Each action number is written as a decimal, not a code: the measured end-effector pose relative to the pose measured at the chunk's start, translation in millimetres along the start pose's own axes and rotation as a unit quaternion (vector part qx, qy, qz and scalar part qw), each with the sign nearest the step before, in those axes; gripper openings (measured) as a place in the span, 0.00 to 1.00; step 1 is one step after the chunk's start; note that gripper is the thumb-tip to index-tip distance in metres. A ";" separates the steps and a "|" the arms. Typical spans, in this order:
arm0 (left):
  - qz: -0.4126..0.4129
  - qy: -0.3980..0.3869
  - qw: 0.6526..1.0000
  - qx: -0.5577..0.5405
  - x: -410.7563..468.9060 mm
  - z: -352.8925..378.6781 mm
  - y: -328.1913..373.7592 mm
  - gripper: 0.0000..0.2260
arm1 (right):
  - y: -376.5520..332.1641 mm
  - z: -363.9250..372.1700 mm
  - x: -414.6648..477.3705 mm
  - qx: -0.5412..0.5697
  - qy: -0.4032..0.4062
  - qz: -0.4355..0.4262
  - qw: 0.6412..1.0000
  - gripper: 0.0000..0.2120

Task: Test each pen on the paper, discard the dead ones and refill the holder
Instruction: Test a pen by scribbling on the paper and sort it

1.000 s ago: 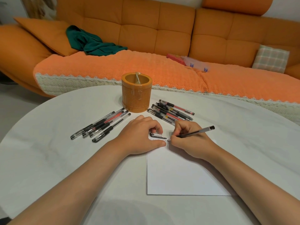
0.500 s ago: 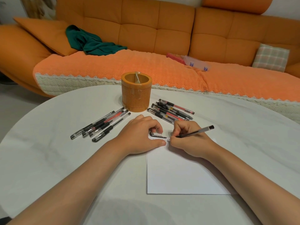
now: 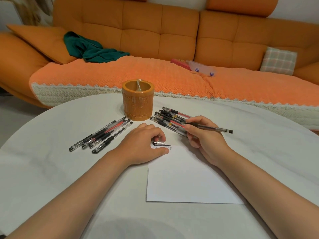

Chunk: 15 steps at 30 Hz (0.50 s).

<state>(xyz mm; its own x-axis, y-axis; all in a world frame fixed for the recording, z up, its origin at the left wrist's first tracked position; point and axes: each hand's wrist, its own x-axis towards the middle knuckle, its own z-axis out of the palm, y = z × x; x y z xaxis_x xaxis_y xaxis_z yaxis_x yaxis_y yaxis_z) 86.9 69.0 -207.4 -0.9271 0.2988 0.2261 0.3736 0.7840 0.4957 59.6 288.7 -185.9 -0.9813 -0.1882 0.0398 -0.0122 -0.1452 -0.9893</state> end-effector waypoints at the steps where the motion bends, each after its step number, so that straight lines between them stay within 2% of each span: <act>1: 0.001 0.000 1.000 0.000 0.0 -0.3 0.5 0.12 | -2.4 -1.2 0.4 -0.012 0.000 -0.005 1.000 0.07; 4: -0.006 0.002 1.000 -0.013 1.1 -2.1 1.8 0.08 | -10.6 -3.4 -1.5 -0.061 -0.012 -0.007 0.998 0.14; 7: -0.001 -0.010 1.000 0.008 1.6 -6.1 1.2 0.04 | -17.0 -3.7 -3.7 -0.059 -0.061 0.018 0.996 0.17; 11: 0.009 -0.010 0.999 0.032 0.8 -9.2 0.9 0.03 | -27.3 -2.6 -5.2 0.098 -0.092 0.133 0.982 0.21; 13: 0.002 0.000 1.000 0.023 0.0 -10.8 3.1 0.03 | -32.7 -1.9 -5.8 0.140 -0.097 0.153 0.973 0.18; 15: -0.007 0.016 1.000 0.008 -0.8 -13.2 5.1 0.03 | -36.9 -0.8 -6.2 0.127 -0.097 0.141 0.977 0.16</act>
<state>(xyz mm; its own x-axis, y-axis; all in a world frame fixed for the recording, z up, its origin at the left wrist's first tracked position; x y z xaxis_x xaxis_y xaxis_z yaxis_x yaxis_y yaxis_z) 89.9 65.5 -194.0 -0.9310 0.2701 0.2454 0.3592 0.7970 0.4855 66.0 296.0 -149.8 -0.8833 -0.4333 -0.1788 0.3254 -0.2924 -0.8992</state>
